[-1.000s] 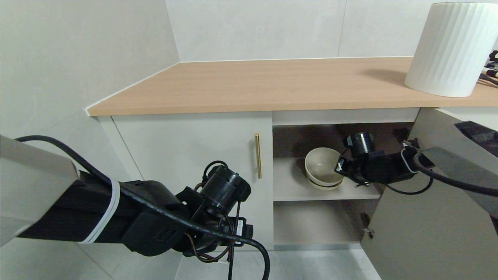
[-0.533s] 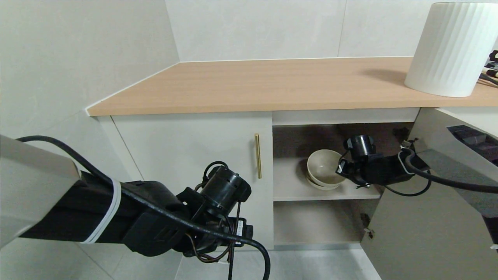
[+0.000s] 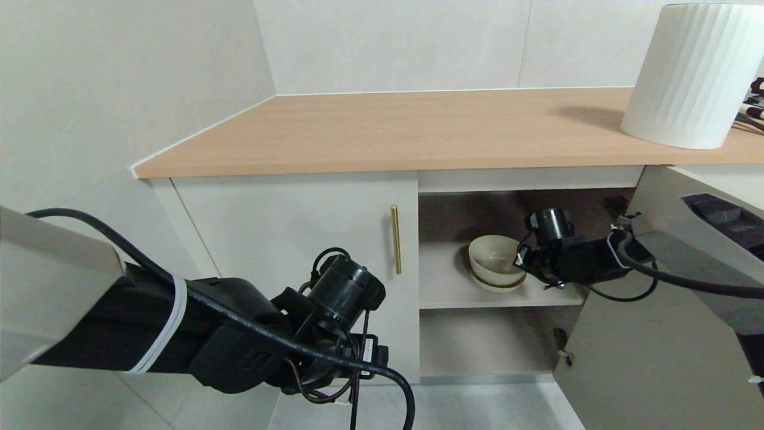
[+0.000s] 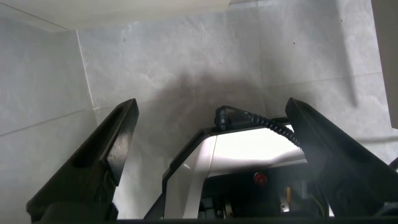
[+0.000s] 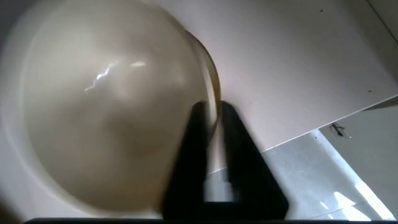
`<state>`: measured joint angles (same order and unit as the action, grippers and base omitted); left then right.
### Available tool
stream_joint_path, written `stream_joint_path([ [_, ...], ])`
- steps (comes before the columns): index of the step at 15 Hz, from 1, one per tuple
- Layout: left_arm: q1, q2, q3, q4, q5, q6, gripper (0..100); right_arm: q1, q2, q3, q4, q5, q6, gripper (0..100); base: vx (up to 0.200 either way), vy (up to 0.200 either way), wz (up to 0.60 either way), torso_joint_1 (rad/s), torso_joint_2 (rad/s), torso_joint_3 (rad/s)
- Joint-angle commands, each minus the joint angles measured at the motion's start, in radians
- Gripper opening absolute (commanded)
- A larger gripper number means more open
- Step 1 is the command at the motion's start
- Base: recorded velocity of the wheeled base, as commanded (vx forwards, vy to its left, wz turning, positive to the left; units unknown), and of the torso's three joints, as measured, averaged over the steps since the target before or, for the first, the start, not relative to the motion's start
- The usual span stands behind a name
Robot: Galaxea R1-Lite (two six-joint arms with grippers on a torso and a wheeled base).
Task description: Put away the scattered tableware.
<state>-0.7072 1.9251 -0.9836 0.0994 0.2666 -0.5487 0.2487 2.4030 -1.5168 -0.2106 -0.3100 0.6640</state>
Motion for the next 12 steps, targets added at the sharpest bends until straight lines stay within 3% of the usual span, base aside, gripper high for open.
stream_joint_path([
  [1,0.0,0.002,0.0,0.0,0.0,0.0,100,0.001,0.008,-0.008,0.0,0.0,0.003,100,0.0,0.0,0.0,0.0,0.0,0.0],
  [8,0.0,-0.006,-0.001,0.0,0.0,0.0,100,0.003,-0.012,0.007,0.011,0.002,0.005,100,0.0,0.0,0.0,0.0,0.0,0.0],
  [12,0.015,-0.09,0.0,0.034,0.0,0.001,100,0.047,-0.217,0.205,0.05,0.06,-0.031,100,0.0,0.0,0.0,0.0,0.0,0.0],
])
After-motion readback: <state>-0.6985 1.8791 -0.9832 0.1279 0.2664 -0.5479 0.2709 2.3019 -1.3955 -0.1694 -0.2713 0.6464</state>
